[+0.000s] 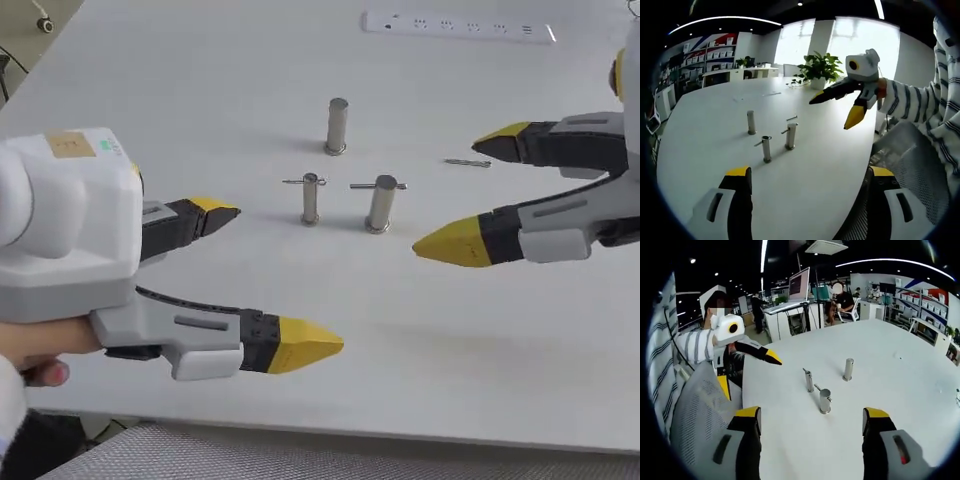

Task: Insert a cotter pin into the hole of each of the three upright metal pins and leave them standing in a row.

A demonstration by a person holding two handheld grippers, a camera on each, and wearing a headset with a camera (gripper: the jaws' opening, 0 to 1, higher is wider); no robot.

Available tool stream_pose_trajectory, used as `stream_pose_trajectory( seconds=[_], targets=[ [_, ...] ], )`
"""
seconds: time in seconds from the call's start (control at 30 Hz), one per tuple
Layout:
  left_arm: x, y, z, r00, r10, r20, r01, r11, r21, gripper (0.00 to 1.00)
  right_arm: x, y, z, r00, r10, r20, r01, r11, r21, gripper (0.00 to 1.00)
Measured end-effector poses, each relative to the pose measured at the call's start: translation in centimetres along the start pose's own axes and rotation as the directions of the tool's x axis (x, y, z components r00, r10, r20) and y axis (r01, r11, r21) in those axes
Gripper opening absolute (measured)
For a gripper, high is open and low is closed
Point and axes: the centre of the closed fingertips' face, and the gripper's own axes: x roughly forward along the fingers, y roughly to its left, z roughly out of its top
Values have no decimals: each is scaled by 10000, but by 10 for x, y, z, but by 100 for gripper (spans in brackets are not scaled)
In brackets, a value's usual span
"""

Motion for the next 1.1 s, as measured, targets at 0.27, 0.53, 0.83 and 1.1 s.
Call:
stream_pose_trajectory(
  seconds=[0.27, 0.53, 0.83, 1.1],
  targets=[
    [-2, 2, 8, 9998, 82, 190, -82, 10000, -1, 96, -13, 14, -16, 9999, -126, 61, 123, 9988, 464, 93],
    [-1, 1, 15, 9992, -23, 392, 28, 9999, -114, 96, -23, 20, -13, 9952, -443, 878, 336, 9923, 1191, 98],
    [4, 6, 32, 9976, -95, 680, 92, 9999, 49, 95, -27, 24, -25, 9935, -925, 671, 822, 9864, 1422, 98],
    [13, 30, 81, 9898, -591, 1299, 499, 9961, 729, 92, -31, 24, -28, 9900, -1194, 753, 1045, 9784, 1783, 98]
  ],
)
